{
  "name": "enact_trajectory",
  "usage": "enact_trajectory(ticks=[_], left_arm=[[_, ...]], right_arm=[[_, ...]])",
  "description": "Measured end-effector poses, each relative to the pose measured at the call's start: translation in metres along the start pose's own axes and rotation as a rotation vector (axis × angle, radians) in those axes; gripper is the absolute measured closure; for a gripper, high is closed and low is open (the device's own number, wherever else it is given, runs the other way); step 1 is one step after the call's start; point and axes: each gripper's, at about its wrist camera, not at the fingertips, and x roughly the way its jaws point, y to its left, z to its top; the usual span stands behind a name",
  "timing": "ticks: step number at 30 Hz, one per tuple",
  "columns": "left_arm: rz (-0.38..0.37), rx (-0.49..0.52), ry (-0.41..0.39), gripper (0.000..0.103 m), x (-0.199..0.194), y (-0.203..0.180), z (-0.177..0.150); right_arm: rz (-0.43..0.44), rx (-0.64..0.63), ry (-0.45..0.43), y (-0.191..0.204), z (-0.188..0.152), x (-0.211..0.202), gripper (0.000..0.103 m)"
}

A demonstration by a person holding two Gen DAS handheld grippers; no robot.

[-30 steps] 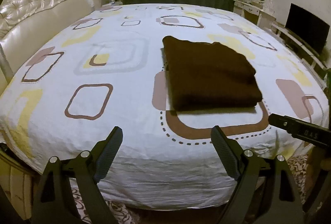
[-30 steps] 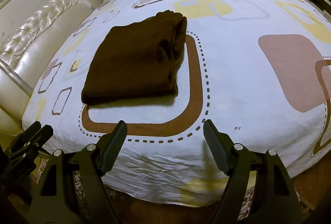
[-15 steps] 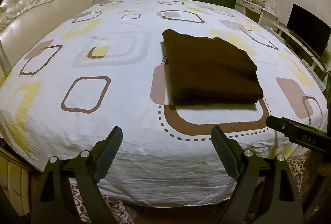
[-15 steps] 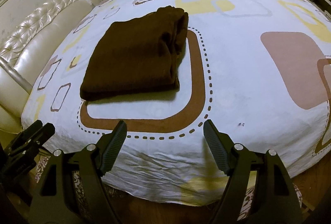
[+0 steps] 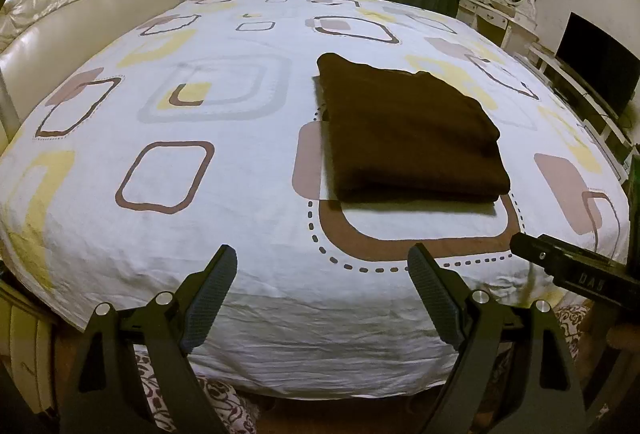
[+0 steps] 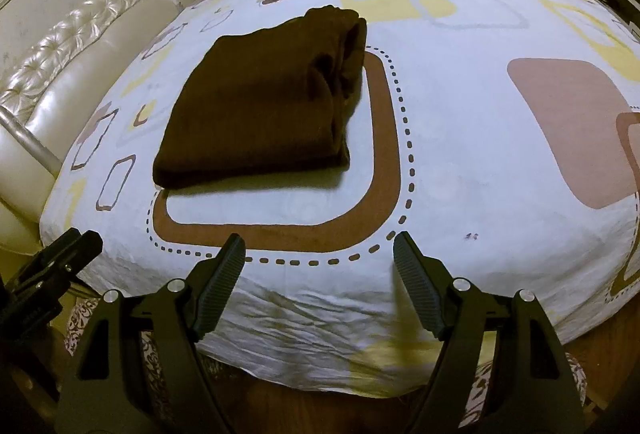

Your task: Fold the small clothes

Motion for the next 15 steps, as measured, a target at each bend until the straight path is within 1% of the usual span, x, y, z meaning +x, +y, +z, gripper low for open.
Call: enact_trajectory(ticks=[15], left_arm=[[0.004, -0.003, -0.003, 0.017, -0.0004, 0.0003, 0.0003]], right_arm=[[-0.003, -0.009, 0.011, 0.0005, -0.0025, 0.0043, 0.027]])
